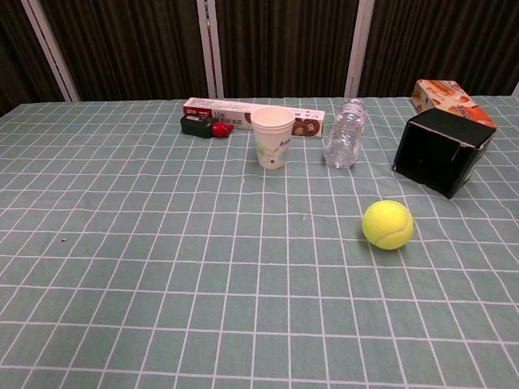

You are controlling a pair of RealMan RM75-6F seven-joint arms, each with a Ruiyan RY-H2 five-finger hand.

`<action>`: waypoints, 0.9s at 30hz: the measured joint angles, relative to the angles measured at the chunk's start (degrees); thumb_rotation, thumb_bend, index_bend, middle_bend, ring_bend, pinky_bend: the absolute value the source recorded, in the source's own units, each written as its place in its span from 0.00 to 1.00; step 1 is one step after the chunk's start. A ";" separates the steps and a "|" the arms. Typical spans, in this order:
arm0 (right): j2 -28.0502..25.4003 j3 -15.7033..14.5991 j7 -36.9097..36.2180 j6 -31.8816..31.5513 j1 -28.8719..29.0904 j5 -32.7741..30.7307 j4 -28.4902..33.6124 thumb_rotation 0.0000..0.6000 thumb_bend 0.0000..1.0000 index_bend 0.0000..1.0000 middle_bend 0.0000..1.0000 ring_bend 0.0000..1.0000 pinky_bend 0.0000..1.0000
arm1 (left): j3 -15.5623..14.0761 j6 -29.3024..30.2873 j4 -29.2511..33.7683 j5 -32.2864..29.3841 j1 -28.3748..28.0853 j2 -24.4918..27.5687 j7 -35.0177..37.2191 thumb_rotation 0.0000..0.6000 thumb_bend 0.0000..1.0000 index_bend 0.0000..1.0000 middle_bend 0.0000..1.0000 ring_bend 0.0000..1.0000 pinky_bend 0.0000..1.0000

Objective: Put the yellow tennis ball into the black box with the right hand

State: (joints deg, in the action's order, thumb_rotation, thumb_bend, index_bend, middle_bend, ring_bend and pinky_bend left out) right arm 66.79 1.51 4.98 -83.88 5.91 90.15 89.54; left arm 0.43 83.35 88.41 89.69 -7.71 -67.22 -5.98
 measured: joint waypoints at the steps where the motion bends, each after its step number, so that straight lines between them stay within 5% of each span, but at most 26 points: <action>1: -0.04 -0.05 -0.08 0.04 0.01 0.04 -0.03 1.00 0.26 0.00 0.00 0.00 0.00 | 0.06 -0.05 -0.06 -0.05 -0.06 -0.10 -0.09 1.00 0.15 0.00 0.00 0.00 0.02; 13: -0.83 -0.81 -0.63 0.61 0.01 0.64 0.06 1.00 0.26 0.00 0.00 0.00 0.02 | 0.53 0.05 0.16 -0.32 -0.32 -0.64 -0.91 1.00 0.15 0.00 0.00 0.00 0.01; 18: -0.92 -2.16 -3.67 0.84 0.12 2.79 1.35 1.00 0.26 0.11 0.24 0.32 0.48 | 0.29 1.13 0.50 0.97 -0.17 -0.42 -0.51 1.00 0.15 0.00 0.00 0.00 0.01; 22: -0.76 -3.76 -9.62 1.99 0.61 4.65 2.84 1.00 0.32 0.28 0.35 0.40 0.63 | -0.16 1.16 0.56 1.68 -0.15 -0.30 -0.38 1.00 0.15 0.00 0.00 0.00 0.01; 27: 0.79 -5.67 -20.77 4.78 1.93 6.34 4.81 1.00 0.53 0.41 0.45 0.50 0.76 | -0.49 1.62 0.56 2.61 -0.12 -0.05 0.01 1.00 0.15 0.00 0.00 0.00 0.01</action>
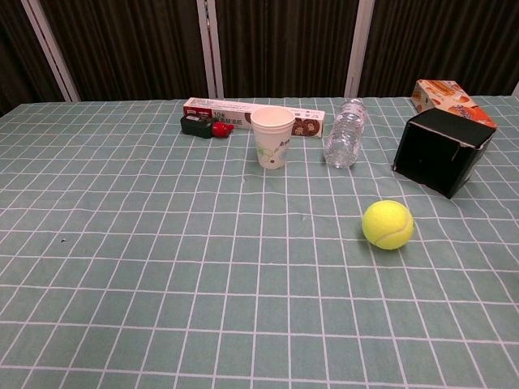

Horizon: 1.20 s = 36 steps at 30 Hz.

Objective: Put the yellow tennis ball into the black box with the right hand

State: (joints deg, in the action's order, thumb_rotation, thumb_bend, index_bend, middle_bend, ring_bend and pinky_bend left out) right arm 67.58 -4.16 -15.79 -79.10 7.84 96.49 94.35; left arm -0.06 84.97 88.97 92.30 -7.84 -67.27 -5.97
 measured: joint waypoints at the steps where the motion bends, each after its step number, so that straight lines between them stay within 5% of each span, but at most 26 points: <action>1: 0.57 -0.23 -1.79 0.57 0.28 0.14 0.38 1.00 0.54 0.42 0.46 0.51 0.77 | -0.04 0.16 -0.01 0.20 0.03 0.03 0.06 1.00 0.15 0.00 0.00 0.00 0.01; 17: 6.70 -2.04 -18.19 15.51 7.04 -3.88 9.20 1.00 0.57 0.42 0.46 0.49 0.78 | -0.59 0.21 -0.24 1.40 -0.21 0.65 1.72 1.00 0.15 0.00 0.00 0.00 0.01; 26: 7.94 -0.82 -33.23 23.69 10.92 -9.16 12.41 1.00 0.57 0.22 0.29 0.27 0.57 | -0.24 0.47 -0.57 0.89 -0.19 0.97 2.94 1.00 0.15 0.00 0.00 0.00 0.01; 36: 11.11 0.94 -44.59 27.56 15.22 -7.44 5.20 1.00 0.57 0.19 0.26 0.25 0.47 | -0.17 0.59 -0.74 0.57 -0.08 0.99 3.09 1.00 0.15 0.00 0.00 0.00 0.01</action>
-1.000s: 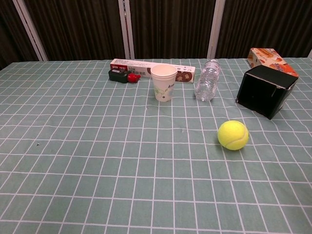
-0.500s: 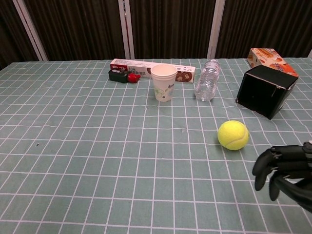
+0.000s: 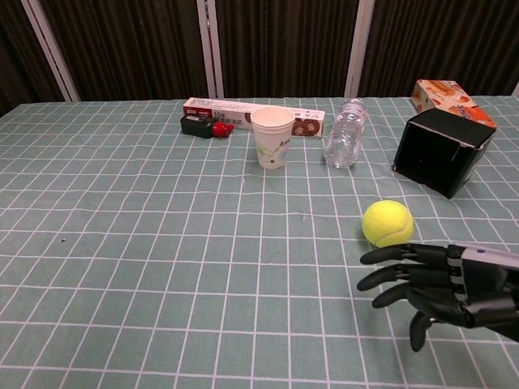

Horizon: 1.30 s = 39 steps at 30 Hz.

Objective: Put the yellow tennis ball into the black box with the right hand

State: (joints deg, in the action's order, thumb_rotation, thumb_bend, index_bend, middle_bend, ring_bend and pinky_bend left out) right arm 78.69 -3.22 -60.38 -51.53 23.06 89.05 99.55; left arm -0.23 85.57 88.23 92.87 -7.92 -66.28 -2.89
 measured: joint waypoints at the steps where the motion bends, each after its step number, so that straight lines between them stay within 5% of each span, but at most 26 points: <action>1: 0.27 0.15 -0.89 0.11 0.30 0.22 -0.75 1.00 0.57 0.19 0.26 0.25 0.47 | 0.04 -0.02 0.02 -0.12 0.01 -0.02 -0.06 1.00 0.15 0.00 0.00 0.00 0.01; 17: 3.48 1.95 -14.96 1.85 5.41 2.72 -11.50 1.00 0.57 0.16 0.22 0.22 0.41 | 0.89 -2.20 0.59 -3.23 -0.42 -0.19 -1.19 1.00 0.15 0.00 0.00 0.00 0.01; 39: 4.99 2.46 -27.37 -0.35 10.01 3.33 -21.14 1.00 0.57 0.10 0.15 0.15 0.19 | 1.79 -3.98 0.54 -5.65 -1.16 -1.07 -2.90 1.00 0.15 0.00 0.00 0.00 0.01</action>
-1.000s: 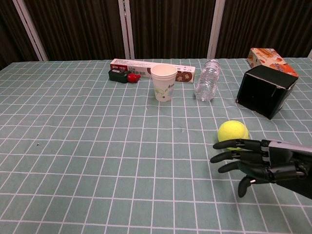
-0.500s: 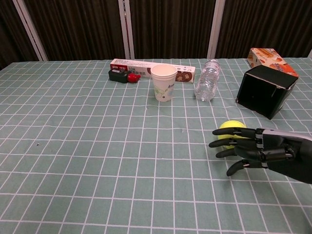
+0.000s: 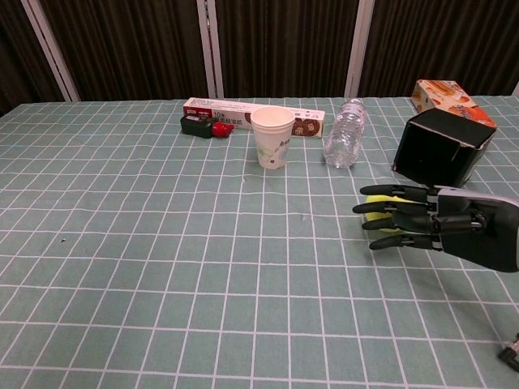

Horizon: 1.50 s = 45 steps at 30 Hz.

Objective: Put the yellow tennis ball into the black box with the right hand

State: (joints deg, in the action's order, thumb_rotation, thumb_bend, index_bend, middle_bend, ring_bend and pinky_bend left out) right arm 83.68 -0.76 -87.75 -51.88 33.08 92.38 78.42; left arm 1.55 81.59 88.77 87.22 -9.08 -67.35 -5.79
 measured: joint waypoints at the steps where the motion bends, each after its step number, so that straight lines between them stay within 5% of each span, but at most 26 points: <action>1: 0.03 0.00 -0.46 -0.14 0.14 -0.04 -0.38 1.00 0.57 0.09 0.15 0.15 0.19 | 0.01 -0.01 0.00 -0.03 -0.01 -0.02 -0.02 1.00 0.15 0.00 0.00 0.00 0.01; 18: 2.22 0.42 -9.05 -0.76 2.64 -0.88 -9.92 1.00 0.57 0.00 0.03 0.02 0.00 | 0.48 -0.88 -0.21 -1.49 -0.43 -0.59 -0.93 1.00 0.15 0.00 0.00 0.00 0.01; 45: 7.68 1.37 -17.57 -0.91 6.03 -2.07 -26.81 1.00 0.57 0.00 0.00 0.00 0.00 | 1.13 -2.50 -0.96 -3.92 -1.09 -1.21 -1.70 1.00 0.15 0.00 0.00 0.00 0.01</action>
State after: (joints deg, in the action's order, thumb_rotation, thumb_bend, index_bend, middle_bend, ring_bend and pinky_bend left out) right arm 91.36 0.61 -105.32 -52.79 39.11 90.30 51.60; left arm 2.68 79.09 87.81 83.31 -10.17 -68.56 -7.49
